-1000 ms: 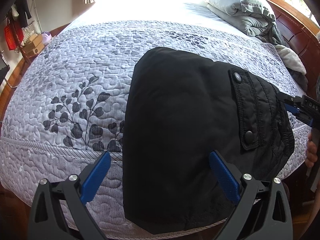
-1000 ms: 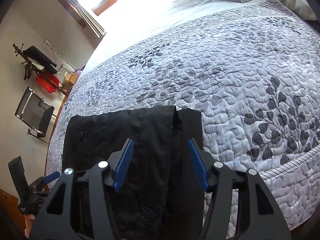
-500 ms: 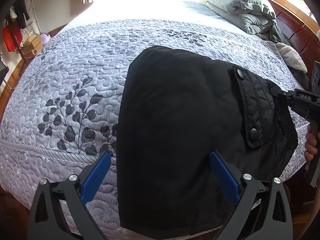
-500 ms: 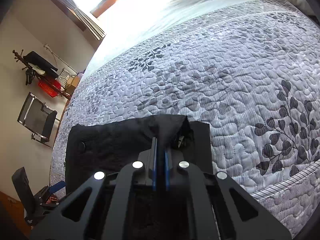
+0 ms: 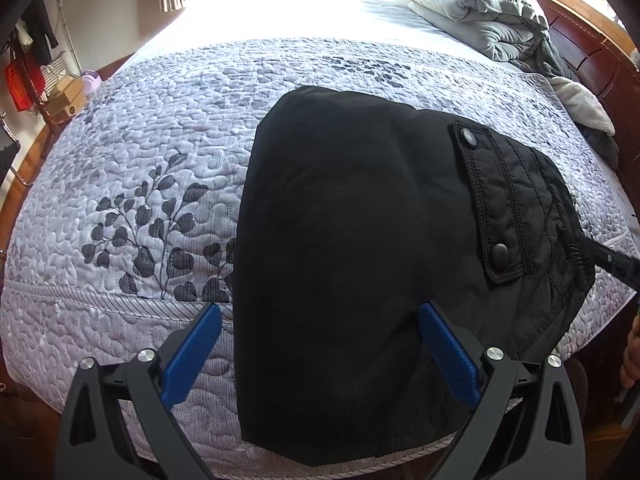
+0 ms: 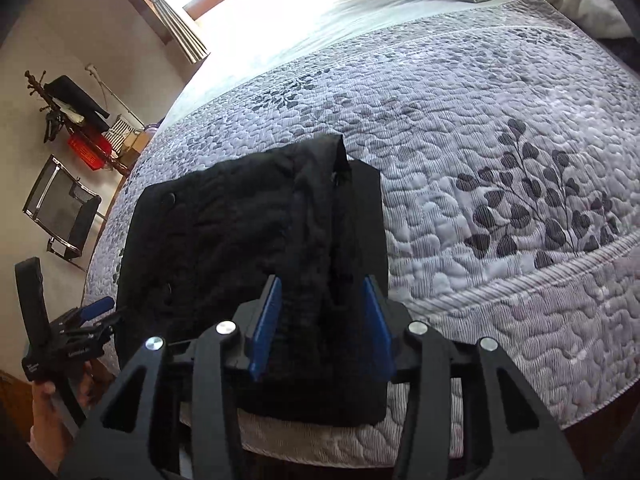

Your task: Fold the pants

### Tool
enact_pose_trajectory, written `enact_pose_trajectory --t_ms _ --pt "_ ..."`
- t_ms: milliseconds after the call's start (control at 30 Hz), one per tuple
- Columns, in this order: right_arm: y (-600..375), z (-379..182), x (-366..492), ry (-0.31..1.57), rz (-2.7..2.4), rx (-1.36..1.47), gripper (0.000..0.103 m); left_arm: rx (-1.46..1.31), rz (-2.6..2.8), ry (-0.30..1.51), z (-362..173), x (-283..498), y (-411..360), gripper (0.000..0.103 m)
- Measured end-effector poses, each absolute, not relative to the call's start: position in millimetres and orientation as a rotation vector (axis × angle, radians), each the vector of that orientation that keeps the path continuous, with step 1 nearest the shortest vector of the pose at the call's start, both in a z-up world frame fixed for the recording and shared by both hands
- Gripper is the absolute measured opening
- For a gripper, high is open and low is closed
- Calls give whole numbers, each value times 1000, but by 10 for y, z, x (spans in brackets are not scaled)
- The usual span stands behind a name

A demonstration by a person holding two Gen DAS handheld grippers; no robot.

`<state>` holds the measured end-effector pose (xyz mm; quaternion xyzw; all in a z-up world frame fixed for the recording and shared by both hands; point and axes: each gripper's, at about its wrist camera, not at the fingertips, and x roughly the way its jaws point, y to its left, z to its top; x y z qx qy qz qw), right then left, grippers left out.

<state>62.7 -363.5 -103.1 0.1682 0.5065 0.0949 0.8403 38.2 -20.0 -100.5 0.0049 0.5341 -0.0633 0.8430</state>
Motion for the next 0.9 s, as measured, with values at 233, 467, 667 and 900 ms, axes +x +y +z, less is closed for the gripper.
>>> enact_pose_trajectory --t_ms 233,467,667,900 --pt "-3599 -1199 467 1101 255 466 31 -22 -130 1144 -1039 280 -179 99" --pt "-3574 -1004 409 1043 259 412 14 -21 -120 1143 -1019 232 -165 99" --pt "-3558 -970 371 1062 251 356 13 0 -128 1138 -998 208 -227 99" --pt "-3620 -1184 393 1102 208 380 13 9 -129 1143 -1015 206 -245 99"
